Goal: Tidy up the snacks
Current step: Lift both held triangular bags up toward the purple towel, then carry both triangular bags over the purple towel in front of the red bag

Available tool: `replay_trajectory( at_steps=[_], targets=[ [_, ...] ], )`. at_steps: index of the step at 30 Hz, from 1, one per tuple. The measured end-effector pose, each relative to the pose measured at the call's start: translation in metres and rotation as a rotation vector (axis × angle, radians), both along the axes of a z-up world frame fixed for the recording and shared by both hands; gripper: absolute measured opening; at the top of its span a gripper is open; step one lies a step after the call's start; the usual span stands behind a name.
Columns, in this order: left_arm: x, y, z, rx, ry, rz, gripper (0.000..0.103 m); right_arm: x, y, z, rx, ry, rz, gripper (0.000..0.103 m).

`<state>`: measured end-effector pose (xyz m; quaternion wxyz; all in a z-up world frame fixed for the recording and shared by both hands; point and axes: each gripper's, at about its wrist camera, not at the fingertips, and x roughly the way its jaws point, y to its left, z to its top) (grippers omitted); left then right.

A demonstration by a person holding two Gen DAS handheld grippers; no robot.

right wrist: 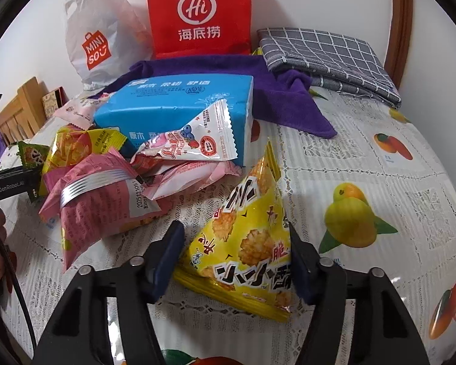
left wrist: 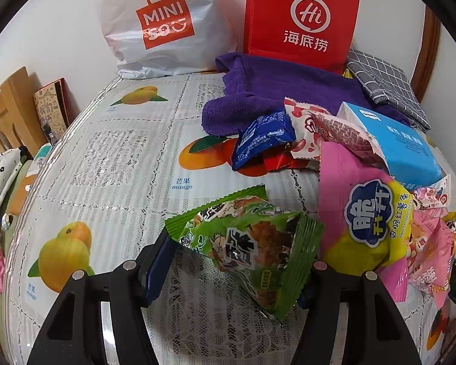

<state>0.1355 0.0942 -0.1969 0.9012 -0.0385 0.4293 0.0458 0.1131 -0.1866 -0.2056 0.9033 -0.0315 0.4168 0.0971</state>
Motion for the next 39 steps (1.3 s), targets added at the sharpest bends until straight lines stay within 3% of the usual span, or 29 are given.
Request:
replay_trajectory(
  at_steps=[7,12,19,27,32,39],
  targets=[
    [-0.013,0.006,0.007,-0.024,-0.009,0.007,0.051,-0.008,0.003,0.003,-0.032,-0.032,-0.022,0.053],
    [-0.029,0.013,0.032,-0.018,-0.032,-0.013,0.050,-0.018,-0.011,0.009,0.064,-0.005,-0.043,0.052],
    [-0.035,0.016,0.076,-0.045,-0.077,-0.035,0.050,-0.021,-0.011,0.051,0.069,-0.040,-0.047,0.051],
    [-0.006,-0.006,0.118,-0.106,-0.102,-0.098,0.050,0.002,0.007,0.109,0.014,-0.089,-0.007,0.051],
    [0.023,-0.022,0.141,-0.126,-0.111,-0.142,0.050,0.027,0.015,0.141,0.034,-0.113,0.029,0.050],
    [0.069,-0.033,0.161,-0.124,-0.118,-0.174,0.050,0.072,0.024,0.161,0.063,-0.112,0.045,0.050]
  ],
)
